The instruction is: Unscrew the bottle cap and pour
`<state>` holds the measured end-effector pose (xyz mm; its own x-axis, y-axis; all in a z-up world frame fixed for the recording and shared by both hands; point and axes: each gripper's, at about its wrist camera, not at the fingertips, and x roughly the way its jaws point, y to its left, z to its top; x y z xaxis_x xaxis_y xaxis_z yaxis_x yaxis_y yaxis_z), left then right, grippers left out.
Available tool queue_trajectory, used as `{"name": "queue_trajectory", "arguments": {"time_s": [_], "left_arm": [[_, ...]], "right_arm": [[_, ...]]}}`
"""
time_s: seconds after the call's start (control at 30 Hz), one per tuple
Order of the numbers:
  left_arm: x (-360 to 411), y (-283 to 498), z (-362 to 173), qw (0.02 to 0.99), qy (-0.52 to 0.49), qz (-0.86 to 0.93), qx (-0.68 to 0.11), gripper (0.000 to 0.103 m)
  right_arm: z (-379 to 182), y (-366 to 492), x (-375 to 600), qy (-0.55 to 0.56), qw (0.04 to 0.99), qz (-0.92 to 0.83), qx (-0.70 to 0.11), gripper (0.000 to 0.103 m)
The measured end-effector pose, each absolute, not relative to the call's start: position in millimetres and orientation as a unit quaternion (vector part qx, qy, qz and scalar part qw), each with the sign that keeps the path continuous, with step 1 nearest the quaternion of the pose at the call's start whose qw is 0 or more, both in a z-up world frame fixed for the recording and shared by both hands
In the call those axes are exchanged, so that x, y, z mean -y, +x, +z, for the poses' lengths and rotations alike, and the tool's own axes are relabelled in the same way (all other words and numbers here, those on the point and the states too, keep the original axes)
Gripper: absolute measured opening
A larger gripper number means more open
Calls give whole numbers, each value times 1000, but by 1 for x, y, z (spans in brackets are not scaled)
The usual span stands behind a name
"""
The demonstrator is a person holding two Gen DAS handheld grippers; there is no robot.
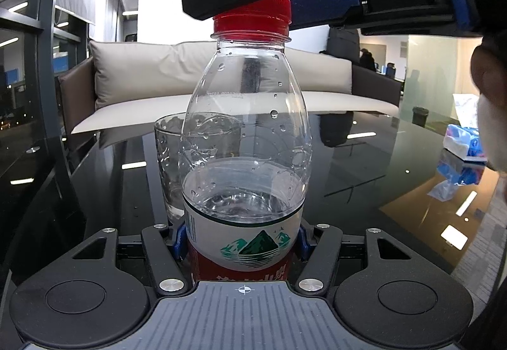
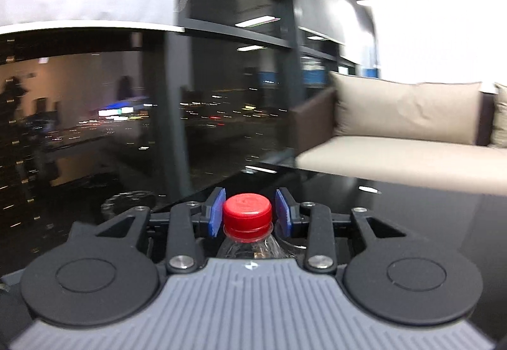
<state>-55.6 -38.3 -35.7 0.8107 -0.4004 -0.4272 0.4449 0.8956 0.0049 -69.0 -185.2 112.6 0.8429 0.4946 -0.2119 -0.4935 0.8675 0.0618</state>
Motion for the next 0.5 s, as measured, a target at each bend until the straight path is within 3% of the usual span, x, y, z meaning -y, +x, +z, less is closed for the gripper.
{"name": "queue_trajectory", "arguments": {"time_s": [0.5], "left_arm": [[39, -56, -35, 949, 48, -226, -213, 56]], "right_arm": [[99, -70, 168, 1, 973, 205, -106, 31]]}}
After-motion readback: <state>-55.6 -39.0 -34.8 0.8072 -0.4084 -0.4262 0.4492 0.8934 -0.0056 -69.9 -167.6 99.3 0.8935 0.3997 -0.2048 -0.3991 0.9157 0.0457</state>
